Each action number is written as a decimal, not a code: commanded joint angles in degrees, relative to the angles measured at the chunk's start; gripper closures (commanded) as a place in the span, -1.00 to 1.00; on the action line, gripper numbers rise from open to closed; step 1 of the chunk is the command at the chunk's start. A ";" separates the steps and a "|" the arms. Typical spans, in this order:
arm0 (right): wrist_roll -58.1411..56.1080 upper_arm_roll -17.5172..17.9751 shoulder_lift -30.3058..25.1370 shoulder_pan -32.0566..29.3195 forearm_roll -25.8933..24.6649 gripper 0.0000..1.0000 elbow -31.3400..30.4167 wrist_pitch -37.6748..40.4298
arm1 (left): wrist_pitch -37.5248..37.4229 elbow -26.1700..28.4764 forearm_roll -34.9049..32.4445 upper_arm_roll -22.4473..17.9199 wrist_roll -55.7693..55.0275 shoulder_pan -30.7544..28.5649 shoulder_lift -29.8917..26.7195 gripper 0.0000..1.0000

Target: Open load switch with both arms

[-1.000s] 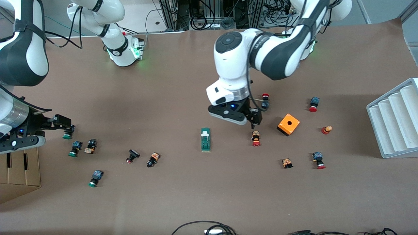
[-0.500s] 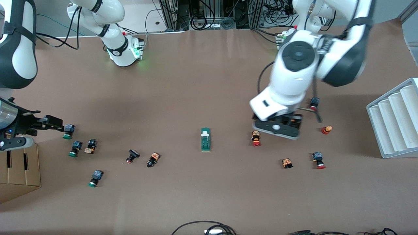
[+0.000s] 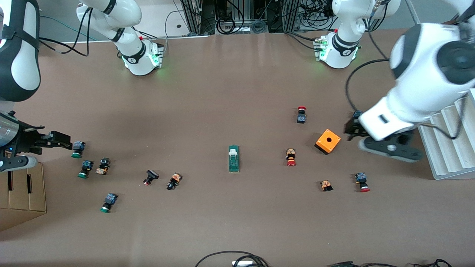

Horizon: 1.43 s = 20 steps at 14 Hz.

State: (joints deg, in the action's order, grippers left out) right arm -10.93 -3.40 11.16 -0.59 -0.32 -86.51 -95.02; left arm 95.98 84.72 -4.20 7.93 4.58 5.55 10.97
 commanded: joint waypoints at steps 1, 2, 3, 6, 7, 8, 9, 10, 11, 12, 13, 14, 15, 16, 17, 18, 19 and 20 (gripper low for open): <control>0.29 4.45 -1.40 -3.36 0.85 -1.00 0.21 1.85 | 0.87 10.62 1.30 -3.69 2.10 -0.18 -9.11 -1.00; 0.29 4.36 -1.40 -3.45 1.02 -1.00 0.29 1.94 | 1.05 12.91 3.56 -6.06 -0.17 -0.18 -10.78 -1.00; 0.29 4.36 -1.32 -3.54 0.85 -1.00 0.47 2.64 | 1.14 14.76 7.93 -8.00 -1.23 -0.10 -11.93 -1.00; 0.38 4.01 -1.23 -3.63 0.85 -1.00 0.91 4.75 | 3.60 15.74 0.62 -8.02 0.86 -0.10 -12.73 -1.00; 0.47 3.92 -1.23 -3.71 0.94 -1.00 0.91 4.84 | 3.34 15.74 0.59 -8.02 0.26 -0.10 -12.73 -1.00; 0.55 3.57 -1.32 -3.80 0.94 -1.00 0.91 4.84 | 2.55 15.05 0.59 -8.02 0.08 0.16 -12.04 -1.00; 0.64 3.40 -1.32 -3.89 1.02 -1.00 0.91 4.84 | 2.37 14.00 0.86 -8.02 -0.19 0.17 -11.07 -1.00; 1.60 3.40 -1.23 -3.89 1.03 -1.00 0.91 4.84 | 2.19 13.12 1.64 -8.02 -0.10 0.17 -10.37 -1.00; 3.96 3.40 -1.23 -3.89 0.94 -1.00 0.91 4.84 | 2.10 13.02 2.43 -8.02 -0.10 0.17 -10.36 -1.00; 6.42 3.48 -1.23 -3.72 0.85 -1.00 0.91 4.84 | 2.02 13.02 2.44 -8.02 -0.19 0.25 -10.36 -1.00; 7.14 3.48 -1.23 -3.72 0.68 -1.00 0.91 4.93 | 1.84 13.02 2.44 -8.02 -0.10 0.25 -10.36 -1.00; 7.15 3.48 -1.23 -3.80 0.67 -1.00 0.91 5.19 | 1.40 13.11 2.44 -8.11 -0.10 0.08 -10.36 -1.00; 7.15 3.48 -1.23 -3.54 0.59 -1.00 0.91 5.63 | 1.31 13.02 2.53 -8.11 -0.10 -0.10 -10.36 -1.00; 6.62 3.57 -1.23 -3.80 0.59 -1.00 0.91 6.07 | 1.40 13.02 2.53 -8.11 0.07 -0.10 -10.27 -1.00; 6.36 3.66 -1.14 -3.72 0.76 -1.00 0.91 6.16 | 1.40 12.93 2.53 -8.11 -0.01 0.08 -10.27 -1.00; 6.44 3.66 -1.14 -3.80 1.02 -1.00 0.91 6.16 | 1.31 13.02 2.53 -8.11 -0.01 0.08 -10.36 -1.00; 6.53 3.66 -1.14 -3.72 1.03 -1.00 0.91 6.16 | 1.31 13.02 2.44 -8.11 -0.10 0.17 -10.36 -1.00; 6.36 3.66 -1.14 -3.72 1.11 -1.00 0.91 6.07 | 1.31 12.93 2.53 -8.11 0.16 0.17 -10.27 -1.00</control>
State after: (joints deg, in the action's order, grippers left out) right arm -4.84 -0.07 10.07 -3.91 -0.32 -86.47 -90.33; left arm 98.16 98.73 -2.19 -0.19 5.00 5.61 0.35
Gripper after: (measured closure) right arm 0.000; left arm 0.000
